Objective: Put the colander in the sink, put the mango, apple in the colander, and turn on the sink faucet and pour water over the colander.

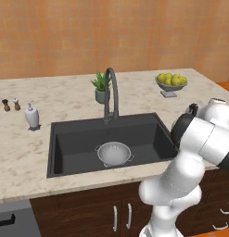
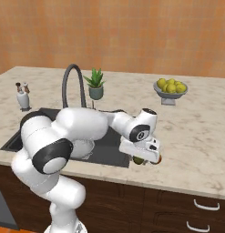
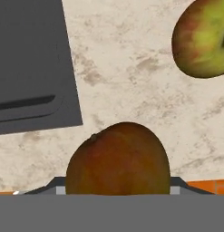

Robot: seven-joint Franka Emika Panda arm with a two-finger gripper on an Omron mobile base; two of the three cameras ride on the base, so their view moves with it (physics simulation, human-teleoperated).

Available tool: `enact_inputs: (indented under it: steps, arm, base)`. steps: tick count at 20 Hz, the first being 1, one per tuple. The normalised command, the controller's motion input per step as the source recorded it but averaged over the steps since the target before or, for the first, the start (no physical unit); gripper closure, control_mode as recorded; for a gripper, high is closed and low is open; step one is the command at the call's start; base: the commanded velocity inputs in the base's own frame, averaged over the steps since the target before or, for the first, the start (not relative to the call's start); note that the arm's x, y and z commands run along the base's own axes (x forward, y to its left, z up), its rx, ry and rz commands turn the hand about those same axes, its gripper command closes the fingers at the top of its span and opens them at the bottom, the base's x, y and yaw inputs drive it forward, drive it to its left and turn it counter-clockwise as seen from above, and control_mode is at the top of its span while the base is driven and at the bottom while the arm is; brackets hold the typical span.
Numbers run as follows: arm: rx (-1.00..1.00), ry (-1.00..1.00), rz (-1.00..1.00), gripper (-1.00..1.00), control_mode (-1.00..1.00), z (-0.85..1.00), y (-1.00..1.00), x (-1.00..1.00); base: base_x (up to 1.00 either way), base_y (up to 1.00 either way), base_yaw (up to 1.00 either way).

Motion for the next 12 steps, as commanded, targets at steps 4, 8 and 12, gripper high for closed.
enact_inputs:
  steps: [4, 8, 12]
  arm:
    - [0.00, 0.00, 0.01, 1.00, -1.00, 0.00, 0.80, 0.10]
    - [0.00, 0.00, 0.01, 1.00, -1.00, 0.00, 0.67, 0.15]
    - [0.00, 0.00, 0.00, 1.00, -1.00, 0.00, 0.57, 0.26]
  base:
    - [0.00, 0.00, 0.00]
    - [0.00, 0.00, 0.00]
    - [0.00, 0.00, 0.00]
